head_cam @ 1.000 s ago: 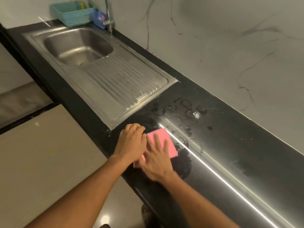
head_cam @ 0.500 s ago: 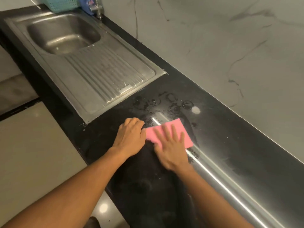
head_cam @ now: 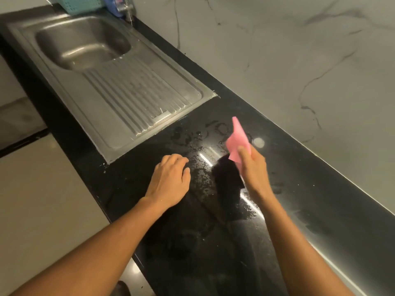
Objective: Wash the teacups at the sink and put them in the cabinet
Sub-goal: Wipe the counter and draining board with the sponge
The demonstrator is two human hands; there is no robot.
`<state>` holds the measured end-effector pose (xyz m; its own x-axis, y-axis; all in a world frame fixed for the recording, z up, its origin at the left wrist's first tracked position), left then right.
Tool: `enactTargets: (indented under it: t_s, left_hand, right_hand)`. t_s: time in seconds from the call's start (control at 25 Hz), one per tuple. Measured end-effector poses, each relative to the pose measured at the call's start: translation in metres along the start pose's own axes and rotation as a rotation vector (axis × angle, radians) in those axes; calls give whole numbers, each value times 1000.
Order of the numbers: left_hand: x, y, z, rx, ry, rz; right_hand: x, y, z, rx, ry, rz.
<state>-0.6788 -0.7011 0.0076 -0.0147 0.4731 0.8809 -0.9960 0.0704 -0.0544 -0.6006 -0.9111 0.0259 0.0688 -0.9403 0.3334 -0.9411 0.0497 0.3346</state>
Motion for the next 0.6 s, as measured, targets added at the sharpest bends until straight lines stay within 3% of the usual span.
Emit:
enactTargets:
  t_s: [0.12,0.2,0.28,0.4,0.48,0.6]
  left_hand:
    - [7,-7,-4,24,10,16]
    - [6,-7,-2,9,15,3]
    - [3,-3,-2,1,27,-7]
    - [0,2,-7,12,19,-25]
    - [-1,3,-9,14,13,-32]
    - [-1,3,-10,3,6,-30]
  right_hand:
    - [4,2,8,-326,-363,-161]
    - [4,2,22,-345,-376,-192]
    - [8,3,26,-182,-181,-175]
    - [-5,10,31,115,476,-176]
    - [-22,16,48,153,830,-151]
    - [-34,14,51,185,937,116]
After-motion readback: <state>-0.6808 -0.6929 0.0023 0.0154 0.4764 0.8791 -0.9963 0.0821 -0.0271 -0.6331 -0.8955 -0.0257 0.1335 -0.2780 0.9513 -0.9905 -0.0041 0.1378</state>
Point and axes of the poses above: each hand's wrist, its own y-axis away from the middle knuckle, its own x-axis out of the back of the hand, z = x × y, the point moved 6 cm from there along -y, towards the middle knuckle, and after that the axes turned 14 degrees about -x, right-handed, at the moved point
